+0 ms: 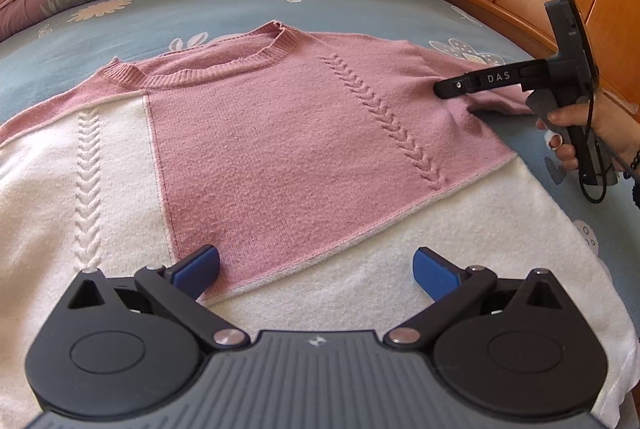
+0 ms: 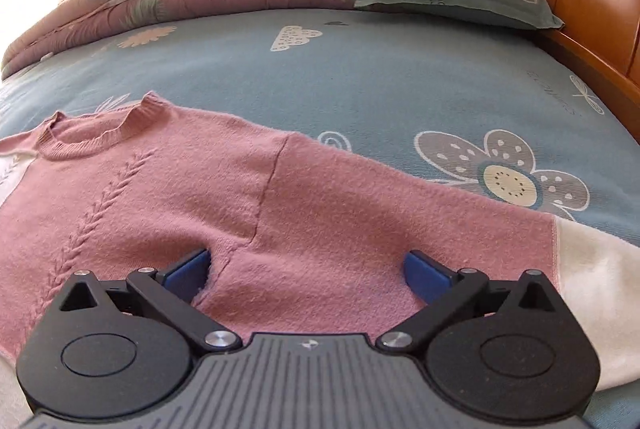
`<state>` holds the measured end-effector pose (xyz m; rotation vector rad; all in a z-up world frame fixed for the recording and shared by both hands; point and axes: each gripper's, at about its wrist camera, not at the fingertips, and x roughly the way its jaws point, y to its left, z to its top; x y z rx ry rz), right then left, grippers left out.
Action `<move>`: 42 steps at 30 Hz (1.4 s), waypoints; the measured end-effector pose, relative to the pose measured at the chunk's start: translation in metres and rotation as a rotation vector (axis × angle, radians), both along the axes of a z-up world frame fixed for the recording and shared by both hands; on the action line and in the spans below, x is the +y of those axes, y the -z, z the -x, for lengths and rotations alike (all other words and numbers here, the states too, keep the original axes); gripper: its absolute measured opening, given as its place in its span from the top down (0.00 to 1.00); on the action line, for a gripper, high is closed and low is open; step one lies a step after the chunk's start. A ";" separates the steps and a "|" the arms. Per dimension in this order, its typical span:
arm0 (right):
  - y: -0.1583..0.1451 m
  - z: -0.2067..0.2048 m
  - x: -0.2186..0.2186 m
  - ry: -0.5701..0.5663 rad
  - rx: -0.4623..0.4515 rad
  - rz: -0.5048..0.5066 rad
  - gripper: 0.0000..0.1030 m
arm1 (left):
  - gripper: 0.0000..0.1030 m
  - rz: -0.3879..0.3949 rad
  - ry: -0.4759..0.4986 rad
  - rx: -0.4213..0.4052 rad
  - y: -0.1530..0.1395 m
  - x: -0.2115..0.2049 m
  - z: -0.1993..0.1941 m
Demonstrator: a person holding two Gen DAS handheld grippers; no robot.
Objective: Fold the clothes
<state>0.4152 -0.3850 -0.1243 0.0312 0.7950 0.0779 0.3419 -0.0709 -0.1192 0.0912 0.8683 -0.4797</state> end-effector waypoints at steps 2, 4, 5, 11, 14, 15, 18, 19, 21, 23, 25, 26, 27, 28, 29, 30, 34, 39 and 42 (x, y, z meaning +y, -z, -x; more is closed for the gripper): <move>-0.006 -0.008 0.002 0.006 0.049 0.004 0.00 | 0.01 -0.006 -0.002 -0.004 0.000 -0.001 0.000; -0.018 -0.007 0.007 0.003 0.058 0.002 0.00 | 0.01 0.000 -0.003 -0.006 0.000 0.000 0.001; -0.026 -0.003 0.009 -0.006 0.019 -0.012 0.00 | 0.01 0.008 -0.001 -0.009 0.000 0.002 0.002; -0.010 -0.034 0.005 0.155 0.055 0.003 0.00 | 0.01 0.025 -0.006 -0.006 0.000 0.004 0.001; 0.004 -0.054 -0.001 0.182 0.019 -0.004 0.00 | 0.01 0.017 0.002 -0.004 0.000 0.003 0.000; 0.004 -0.061 -0.005 0.191 0.021 -0.015 0.00 | 0.01 0.014 0.003 -0.001 0.000 0.002 -0.001; -0.004 -0.071 -0.015 0.189 0.060 -0.066 0.00 | 0.01 0.014 -0.004 0.011 -0.001 0.002 -0.003; -0.011 -0.066 -0.019 0.183 0.063 -0.084 0.00 | 0.01 0.019 -0.008 0.015 -0.001 0.003 -0.003; -0.028 -0.039 -0.030 0.136 -0.011 -0.127 0.00 | 0.01 0.025 -0.011 0.014 0.000 0.004 -0.003; -0.037 -0.015 -0.046 0.072 -0.058 -0.183 0.00 | 0.01 0.018 -0.007 0.011 0.000 0.003 -0.002; -0.034 0.003 -0.081 0.032 -0.061 -0.257 0.00 | 0.01 0.009 -0.002 0.009 0.000 0.002 -0.002; -0.029 0.008 -0.102 0.056 -0.050 -0.282 0.00 | 0.01 0.004 -0.001 0.008 0.000 0.001 -0.002; -0.023 0.014 -0.125 0.083 -0.043 -0.312 0.00 | 0.01 0.001 -0.002 0.009 0.000 0.001 -0.002; -0.018 0.023 -0.149 0.125 -0.055 -0.359 0.00 | 0.01 0.000 -0.003 0.010 0.000 0.000 -0.002; -0.013 0.033 -0.174 0.168 -0.067 -0.406 0.01 | 0.01 0.000 -0.004 0.011 0.000 0.000 -0.002; -0.008 0.043 -0.199 0.211 -0.080 -0.452 0.03 | 0.01 0.000 -0.004 0.011 0.000 0.000 -0.002; -0.007 0.077 -0.257 0.433 -0.113 -0.424 0.01 | 0.01 -0.003 -0.007 0.013 0.000 0.000 -0.002; -0.018 0.078 -0.247 0.420 -0.088 -0.390 0.00 | 0.01 -0.015 -0.013 0.013 0.001 -0.002 -0.002; -0.018 0.071 -0.219 0.265 -0.067 -0.418 0.00 | 0.01 -0.023 -0.018 0.014 0.001 -0.004 -0.002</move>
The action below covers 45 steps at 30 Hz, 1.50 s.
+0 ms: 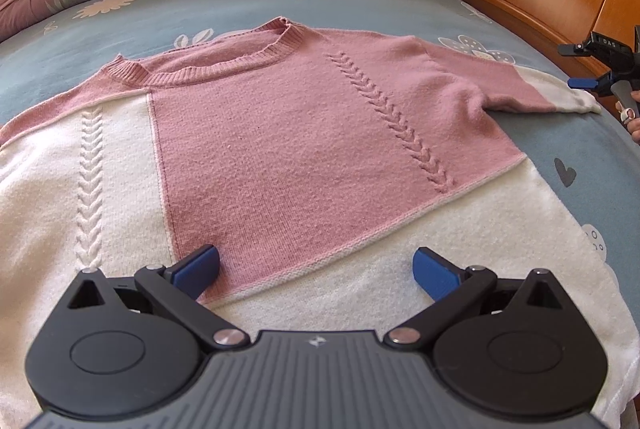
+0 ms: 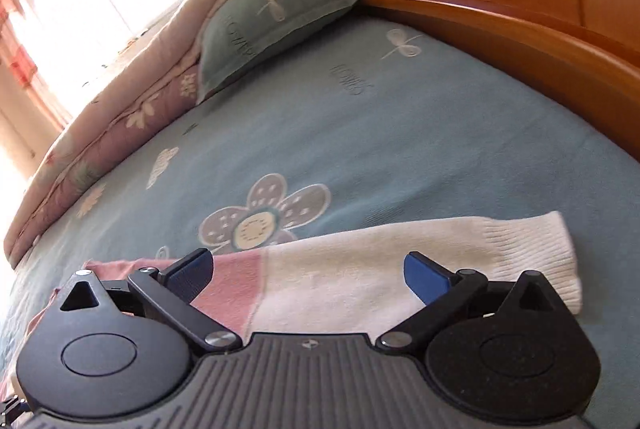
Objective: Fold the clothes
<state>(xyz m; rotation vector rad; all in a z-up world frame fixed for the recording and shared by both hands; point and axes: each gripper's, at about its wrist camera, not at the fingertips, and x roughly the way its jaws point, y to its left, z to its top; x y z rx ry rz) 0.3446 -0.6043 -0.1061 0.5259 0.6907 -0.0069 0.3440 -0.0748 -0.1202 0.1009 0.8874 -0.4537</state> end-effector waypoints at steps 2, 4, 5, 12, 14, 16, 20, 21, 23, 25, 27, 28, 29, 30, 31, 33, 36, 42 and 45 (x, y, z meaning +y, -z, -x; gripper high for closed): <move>0.009 -0.006 0.008 -0.024 0.071 0.040 0.00 | 0.01 -0.005 0.003 0.000 0.000 -0.001 0.000; 0.012 -0.002 0.006 0.036 0.103 0.105 0.01 | 0.01 -0.003 0.013 0.000 0.000 0.001 0.001; 0.010 0.003 0.004 0.087 0.105 0.140 0.00 | 0.01 0.001 0.015 0.000 0.000 0.002 0.001; -0.021 0.006 0.082 -0.015 0.063 0.355 0.00 | 0.01 -0.003 0.021 0.005 -0.005 0.003 0.005; -0.031 -0.006 0.123 -0.120 0.028 0.395 0.00 | 0.01 0.001 0.010 0.008 -0.010 0.006 0.009; -0.036 -0.021 0.167 -0.210 -0.001 0.418 0.00 | 0.01 -0.001 0.005 0.009 -0.013 0.011 0.015; -0.028 -0.046 0.237 -0.304 0.001 0.485 0.00 | 0.01 -0.028 -0.020 0.019 -0.016 0.023 0.023; -0.022 -0.051 0.250 -0.315 0.014 0.506 0.00 | 0.01 -0.034 -0.026 0.022 -0.016 0.027 0.025; -0.010 -0.057 0.268 -0.324 0.042 0.559 0.00 | 0.01 -0.038 -0.035 0.025 -0.016 0.035 0.029; -0.001 -0.051 0.269 -0.322 0.067 0.601 0.00 | 0.01 -0.039 -0.042 0.030 -0.016 0.044 0.032; 0.005 -0.039 0.262 -0.318 0.088 0.630 0.00 | 0.01 -0.043 -0.053 0.036 -0.014 0.052 0.035; 0.008 -0.033 0.258 -0.314 0.098 0.639 0.00 | 0.01 -0.048 -0.062 0.042 -0.011 0.056 0.036; 0.005 -0.025 0.253 -0.303 0.105 0.632 0.00 | 0.01 -0.051 -0.069 0.045 -0.009 0.060 0.037; 0.002 -0.018 0.251 -0.290 0.122 0.653 0.00 | 0.01 -0.049 -0.065 0.038 -0.007 0.062 0.039; -0.002 -0.011 0.250 -0.278 0.138 0.676 0.00 | 0.01 -0.047 -0.061 0.030 -0.006 0.064 0.041; -0.012 0.007 0.256 -0.291 0.135 0.714 0.00 | 0.01 -0.056 -0.061 0.028 -0.007 0.063 0.043; -0.034 0.041 0.275 -0.337 0.078 0.651 0.00 | 0.01 -0.010 -0.064 0.012 -0.018 0.061 0.051; -0.030 0.100 0.339 -0.462 0.055 0.509 0.00 | 0.01 0.023 -0.046 0.024 -0.015 0.067 0.077; -0.012 0.119 0.369 -0.483 0.083 0.516 0.00 | 0.01 0.035 -0.053 0.041 -0.008 0.079 0.091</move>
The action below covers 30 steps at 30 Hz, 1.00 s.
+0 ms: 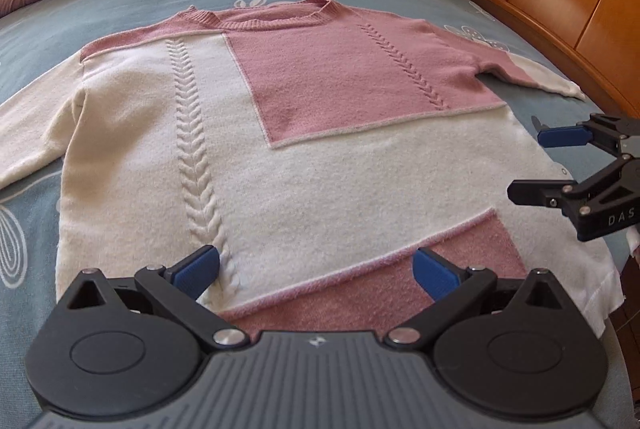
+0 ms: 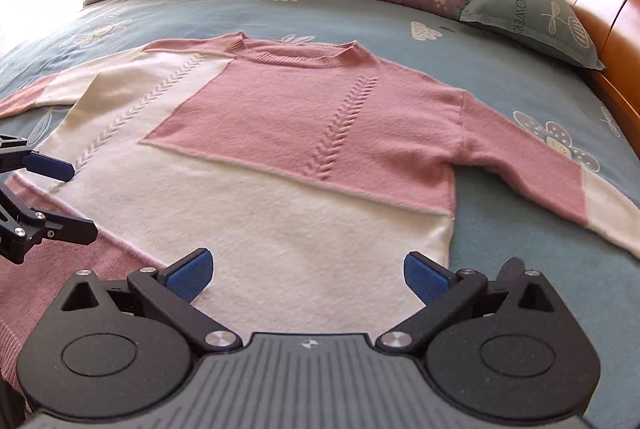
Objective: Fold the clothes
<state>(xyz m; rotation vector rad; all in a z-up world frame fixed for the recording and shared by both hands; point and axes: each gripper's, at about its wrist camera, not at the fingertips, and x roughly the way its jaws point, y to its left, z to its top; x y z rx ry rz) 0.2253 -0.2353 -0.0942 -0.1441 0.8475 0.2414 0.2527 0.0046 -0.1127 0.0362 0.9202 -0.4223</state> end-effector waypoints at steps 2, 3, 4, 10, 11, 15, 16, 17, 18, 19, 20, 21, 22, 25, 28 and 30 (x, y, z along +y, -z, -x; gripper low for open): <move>0.012 0.008 0.011 0.015 0.028 -0.001 0.00 | 0.01 -0.013 0.001 -0.007 0.001 0.007 0.012; 0.018 0.010 0.014 0.031 0.044 -0.005 0.00 | 0.01 -0.018 0.003 -0.011 0.002 0.011 0.018; 0.023 0.013 0.016 0.050 0.055 -0.015 0.00 | 0.01 -0.019 0.009 -0.018 0.002 0.014 0.023; 0.026 0.018 0.011 0.115 0.048 -0.057 0.00 | 0.01 -0.053 0.016 -0.023 -0.002 0.021 0.055; 0.026 0.017 0.011 0.121 0.049 -0.055 0.00 | 0.01 -0.055 0.025 -0.016 -0.004 0.019 0.058; 0.028 0.019 0.012 0.145 0.035 -0.058 0.00 | 0.01 -0.090 0.064 -0.020 -0.011 0.008 0.057; 0.028 0.020 0.013 0.149 0.029 -0.058 0.00 | 0.01 -0.080 0.056 -0.024 -0.014 0.007 0.054; 0.028 0.020 0.013 0.152 0.025 -0.059 0.00 | 0.01 -0.060 0.050 -0.024 -0.017 0.006 0.050; 0.029 0.020 0.013 0.155 0.022 -0.060 0.00 | 0.01 -0.028 0.049 -0.022 -0.019 0.005 0.047; 0.029 0.021 0.013 0.155 0.019 -0.061 0.00 | 0.01 -0.005 0.050 -0.015 -0.018 0.003 0.045; 0.029 0.021 0.012 0.155 0.016 -0.062 0.00 | 0.01 0.002 0.051 -0.003 -0.015 -0.001 0.044; 0.029 0.021 0.012 0.155 0.013 -0.063 0.00 | 0.01 -0.005 0.054 0.007 -0.011 -0.005 0.044; 0.029 0.022 0.012 0.154 0.010 -0.063 0.00 | 0.01 -0.015 0.059 0.016 -0.006 -0.009 0.045; 0.030 0.023 0.011 0.147 0.002 -0.065 0.00 | 0.01 -0.105 0.095 -0.029 0.002 -0.019 0.061; 0.031 0.026 0.011 0.142 -0.013 -0.070 0.00 | 0.01 -0.168 0.131 -0.040 0.004 -0.023 0.077; 0.032 0.027 0.011 0.142 -0.022 -0.070 0.00 | 0.01 -0.165 0.130 -0.028 0.002 -0.019 0.082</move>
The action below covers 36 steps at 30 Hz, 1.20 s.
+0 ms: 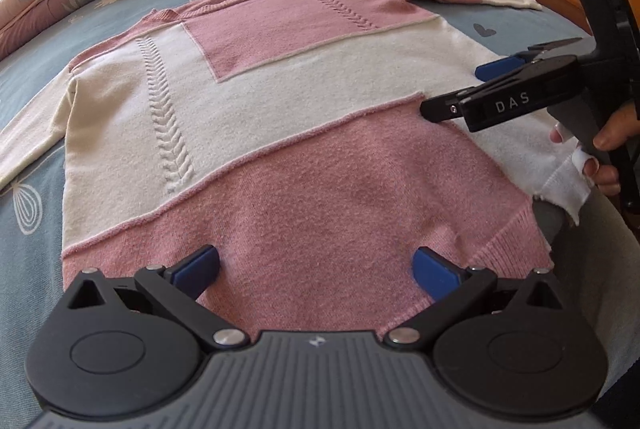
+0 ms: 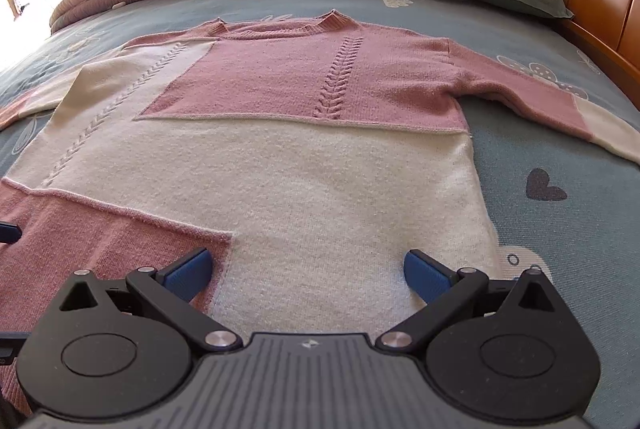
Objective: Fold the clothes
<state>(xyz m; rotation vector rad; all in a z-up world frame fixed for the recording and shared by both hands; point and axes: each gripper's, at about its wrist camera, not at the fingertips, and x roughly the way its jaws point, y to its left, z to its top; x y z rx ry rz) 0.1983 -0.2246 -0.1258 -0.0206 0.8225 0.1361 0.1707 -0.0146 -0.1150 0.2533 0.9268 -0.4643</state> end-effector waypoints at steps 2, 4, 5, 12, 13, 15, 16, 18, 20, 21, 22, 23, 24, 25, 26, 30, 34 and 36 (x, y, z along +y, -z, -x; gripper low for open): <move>0.000 0.001 0.000 0.001 -0.004 0.002 0.00 | 0.01 0.012 -0.011 0.018 -0.002 0.004 0.003; -0.004 0.003 0.001 0.017 0.011 -0.001 0.00 | 0.01 0.029 -0.032 0.025 -0.005 0.008 0.003; -0.006 0.005 0.001 0.030 0.021 -0.006 0.00 | 0.01 0.038 -0.043 0.028 -0.006 0.009 0.003; 0.001 0.043 0.010 -0.017 -0.018 0.040 0.00 | 0.01 0.056 -0.091 0.021 0.000 0.012 0.002; 0.002 0.045 0.008 -0.010 -0.026 0.026 0.00 | 0.01 0.065 -0.101 0.026 0.000 0.013 0.001; 0.002 0.046 0.007 -0.006 -0.028 0.016 0.00 | 0.01 0.080 -0.110 0.044 -0.001 0.015 -0.003; 0.002 0.045 0.006 -0.007 -0.026 0.017 0.00 | 0.01 0.088 -0.115 0.054 -0.002 0.016 -0.005; 0.002 0.044 0.007 -0.005 -0.021 0.018 0.00 | 0.01 0.107 -0.129 0.080 -0.004 0.018 -0.009; 0.002 0.045 0.006 -0.002 -0.026 0.015 0.00 | 0.01 0.127 -0.149 0.098 -0.005 0.020 -0.012; 0.003 0.045 0.007 -0.001 -0.028 0.015 0.00 | 0.01 0.137 -0.161 0.103 -0.005 0.021 -0.013; 0.003 0.045 0.007 0.000 -0.030 0.015 0.00 | 0.01 0.148 -0.174 0.107 -0.005 0.022 -0.014; 0.003 0.046 0.007 0.001 -0.032 0.015 0.00 | 0.01 0.158 -0.189 0.112 -0.005 0.023 -0.015; 0.003 0.046 0.007 0.002 -0.035 0.015 0.00 | 0.01 0.167 -0.200 0.114 -0.005 0.023 -0.015; 0.004 0.046 0.007 0.003 -0.037 0.016 0.00 | 0.01 0.175 -0.212 0.116 -0.006 0.024 -0.016; 0.004 0.046 0.008 0.006 -0.037 0.017 0.00 | 0.01 0.184 -0.221 0.117 -0.006 0.025 -0.016; 0.004 0.047 0.009 0.017 -0.046 0.019 0.00 | 0.01 0.211 -0.243 0.107 -0.005 0.028 -0.015; 0.005 0.053 0.009 0.025 -0.060 0.024 0.00 | 0.01 0.208 -0.267 0.093 -0.005 0.026 -0.013; 0.006 0.056 0.009 0.023 -0.066 0.025 0.00 | 0.01 0.198 -0.268 0.094 -0.005 0.024 -0.014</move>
